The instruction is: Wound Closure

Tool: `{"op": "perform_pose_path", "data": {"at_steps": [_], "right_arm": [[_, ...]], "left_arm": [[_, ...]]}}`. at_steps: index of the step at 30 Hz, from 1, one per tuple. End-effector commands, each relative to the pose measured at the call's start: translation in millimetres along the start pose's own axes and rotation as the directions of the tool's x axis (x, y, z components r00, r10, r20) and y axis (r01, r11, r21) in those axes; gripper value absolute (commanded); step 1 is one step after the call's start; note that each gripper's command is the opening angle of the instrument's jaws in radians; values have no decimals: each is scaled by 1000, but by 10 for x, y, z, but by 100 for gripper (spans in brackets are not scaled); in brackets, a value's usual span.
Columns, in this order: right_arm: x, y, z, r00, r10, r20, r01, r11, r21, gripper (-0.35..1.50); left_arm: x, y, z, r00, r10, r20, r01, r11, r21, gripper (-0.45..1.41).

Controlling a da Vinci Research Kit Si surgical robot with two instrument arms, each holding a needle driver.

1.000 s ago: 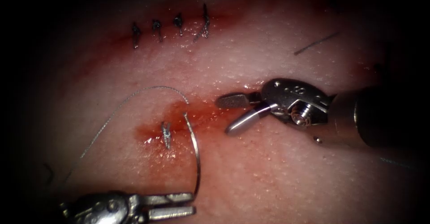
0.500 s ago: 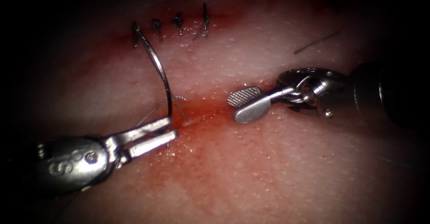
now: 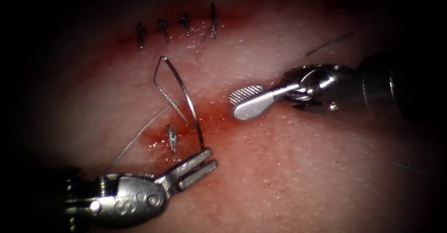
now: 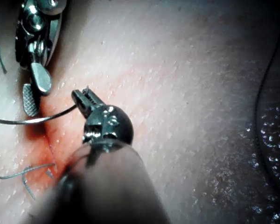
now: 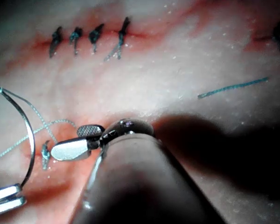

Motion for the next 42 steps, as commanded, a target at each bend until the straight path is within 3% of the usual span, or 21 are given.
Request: {"op": "perform_pose_path", "data": {"at_steps": [1,11,30,33,34,35,36,37,42], "right_arm": [[-5,2,17,1000,1,-2,-1,1000,0,121],[-11,-5,37,1000,14,-14,-14,1000,-5,125],[-11,-4,50,1000,-2,1,2,1000,-17,94],[-12,-4,52,1000,-3,0,3,1000,-17,79],[-12,-3,52,1000,-3,2,3,1000,-20,61],[-13,-3,52,1000,-10,6,10,1000,-24,22],[-14,-3,52,1000,-23,13,24,999,-33,-28],[-15,-2,52,998,-50,30,51,997,-50,-35],[-15,5,52,998,-57,23,59,994,-89,-35]], "left_arm": [[-2,11,8,1000,14,5,-14,1000,4,-45],[-7,30,25,991,129,35,-129,992,9,-45],[-9,34,24,980,200,13,-200,980,-21,-45],[-9,34,24,980,200,13,-200,980,-21,-45],[-9,34,24,980,200,13,-200,980,-21,-45],[-10,34,24,980,200,13,-200,980,-21,-45],[-10,34,24,980,200,10,-200,980,-23,-45],[-10,34,24,980,200,10,-200,980,-23,-45],[-10,34,24,980,200,5,-200,979,-26,-45]]}}
